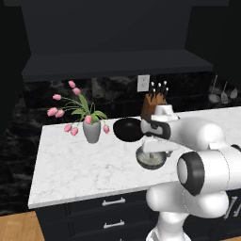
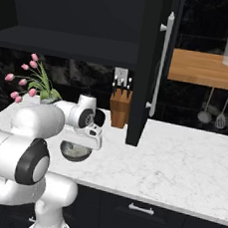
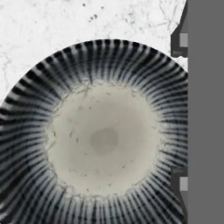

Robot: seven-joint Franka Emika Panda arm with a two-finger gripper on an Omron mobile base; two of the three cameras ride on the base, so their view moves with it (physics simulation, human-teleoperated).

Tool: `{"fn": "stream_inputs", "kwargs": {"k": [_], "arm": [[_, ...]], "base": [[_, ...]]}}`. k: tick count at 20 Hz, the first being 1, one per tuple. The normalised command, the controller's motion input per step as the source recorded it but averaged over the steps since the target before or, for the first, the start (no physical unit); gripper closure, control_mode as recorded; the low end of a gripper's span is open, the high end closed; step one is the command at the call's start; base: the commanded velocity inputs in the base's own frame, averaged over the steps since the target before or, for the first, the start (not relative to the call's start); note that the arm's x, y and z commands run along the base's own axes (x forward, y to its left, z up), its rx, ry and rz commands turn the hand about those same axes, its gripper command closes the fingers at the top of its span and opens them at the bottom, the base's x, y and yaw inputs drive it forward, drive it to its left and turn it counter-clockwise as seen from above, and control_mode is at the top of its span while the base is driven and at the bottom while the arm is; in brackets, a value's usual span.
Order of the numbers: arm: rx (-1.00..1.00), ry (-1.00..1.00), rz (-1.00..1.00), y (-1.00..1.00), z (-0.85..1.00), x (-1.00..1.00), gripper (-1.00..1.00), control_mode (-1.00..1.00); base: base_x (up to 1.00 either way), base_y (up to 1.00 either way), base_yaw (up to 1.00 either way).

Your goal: Pick up the bowls on the counter and stack them on top of one another in the open cabinet. Place the smaller bowl on top of the larger bowl.

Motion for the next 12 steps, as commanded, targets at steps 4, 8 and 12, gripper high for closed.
{"fn": "stream_inputs", "kwargs": {"k": [4, 8, 12], "arm": [[0.00, 0.05, -0.04, -0.16, -0.11, 0.00, -1.00, -1.00], [0.00, 0.00, -0.03, -0.17, -0.02, 0.00, -1.00, -1.00], [0.00, 0.00, -0.01, -0.03, 0.00, 0.00, -1.00, -1.00]], "base": [[0.00, 0.00, 0.00], [0.00, 0.00, 0.00], [0.00, 0.00, 0.00]]}}
